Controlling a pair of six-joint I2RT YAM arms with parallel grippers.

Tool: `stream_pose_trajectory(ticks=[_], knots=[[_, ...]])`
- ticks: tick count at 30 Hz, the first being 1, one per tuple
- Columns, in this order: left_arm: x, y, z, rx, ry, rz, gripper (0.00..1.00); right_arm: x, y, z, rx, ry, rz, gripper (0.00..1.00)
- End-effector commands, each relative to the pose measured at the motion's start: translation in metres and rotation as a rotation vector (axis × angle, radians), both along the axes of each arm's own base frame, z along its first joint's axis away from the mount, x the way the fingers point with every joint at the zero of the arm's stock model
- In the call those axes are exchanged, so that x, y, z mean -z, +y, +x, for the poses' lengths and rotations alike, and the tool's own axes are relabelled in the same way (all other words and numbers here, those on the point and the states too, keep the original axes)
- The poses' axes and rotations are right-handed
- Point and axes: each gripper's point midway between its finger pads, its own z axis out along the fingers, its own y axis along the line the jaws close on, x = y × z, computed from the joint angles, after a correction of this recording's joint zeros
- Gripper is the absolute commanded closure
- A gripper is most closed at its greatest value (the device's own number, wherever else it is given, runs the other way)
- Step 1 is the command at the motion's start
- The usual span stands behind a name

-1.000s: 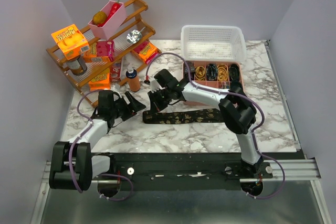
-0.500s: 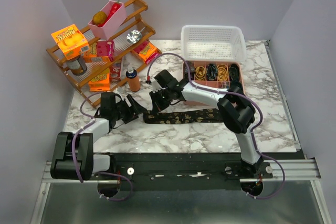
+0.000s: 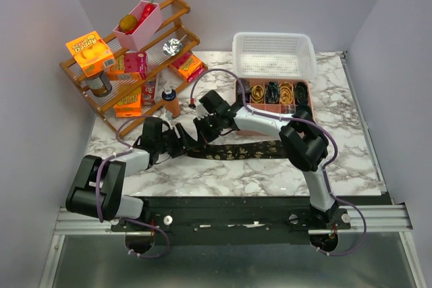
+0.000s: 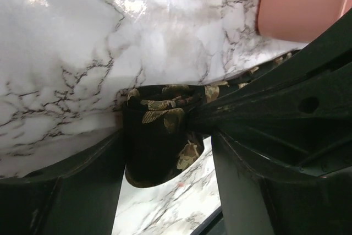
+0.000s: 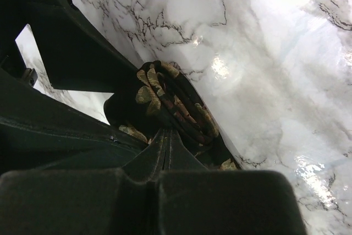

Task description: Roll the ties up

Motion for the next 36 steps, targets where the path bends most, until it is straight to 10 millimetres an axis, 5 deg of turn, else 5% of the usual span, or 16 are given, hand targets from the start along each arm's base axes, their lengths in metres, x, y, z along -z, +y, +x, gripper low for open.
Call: stream_pose_trajectory(ticks=[1,12,20,36], knots=[[0.015,0.001,0.002,-0.039,0.001,0.005,0.32,0.027,-0.015,-0.007,0.009,0.026,-0.084,0.99],[0.004,0.001,0.005,-0.064,-0.142,-0.049,0.45,0.029,-0.018,-0.008,0.015,0.029,-0.091,0.99],[-0.007,0.004,0.006,-0.073,-0.202,-0.038,0.70,0.015,-0.016,0.004,0.034,0.001,-0.068,0.99],[-0.005,0.022,0.009,-0.034,-0.149,0.193,0.77,0.015,-0.018,0.011,0.049,-0.016,-0.078,0.99]])
